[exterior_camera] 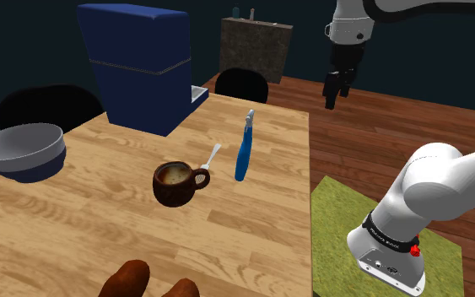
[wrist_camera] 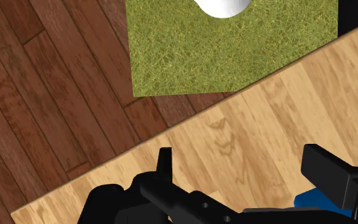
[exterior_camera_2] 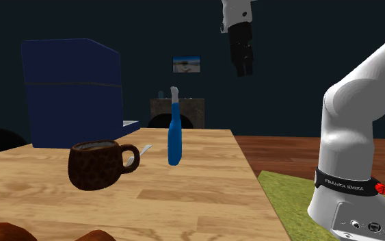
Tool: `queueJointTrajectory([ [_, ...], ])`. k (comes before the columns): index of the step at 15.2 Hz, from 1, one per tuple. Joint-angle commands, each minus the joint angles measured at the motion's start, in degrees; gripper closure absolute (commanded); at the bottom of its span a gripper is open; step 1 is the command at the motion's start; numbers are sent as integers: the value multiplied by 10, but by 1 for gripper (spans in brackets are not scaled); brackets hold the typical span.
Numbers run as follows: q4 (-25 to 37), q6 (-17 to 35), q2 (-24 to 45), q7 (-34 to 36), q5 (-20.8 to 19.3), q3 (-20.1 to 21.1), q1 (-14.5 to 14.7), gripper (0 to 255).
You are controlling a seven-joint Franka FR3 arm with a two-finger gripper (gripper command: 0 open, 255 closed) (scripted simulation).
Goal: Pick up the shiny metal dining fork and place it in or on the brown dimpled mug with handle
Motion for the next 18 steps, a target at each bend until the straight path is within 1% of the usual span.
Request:
queueJointTrajectory([
  [1, 0, 0, 0, 0, 0, 0, 0, 0],
  [6, -39, 74, 22, 131, 52, 60, -4, 0],
  [11, -52, 157, 75, 258, 92, 122, -12, 0],
  [15, -43, 226, 138, 361, 107, 171, -24, 0],
  [18, -26, 275, 194, 439, 106, 207, -38, 0],
])
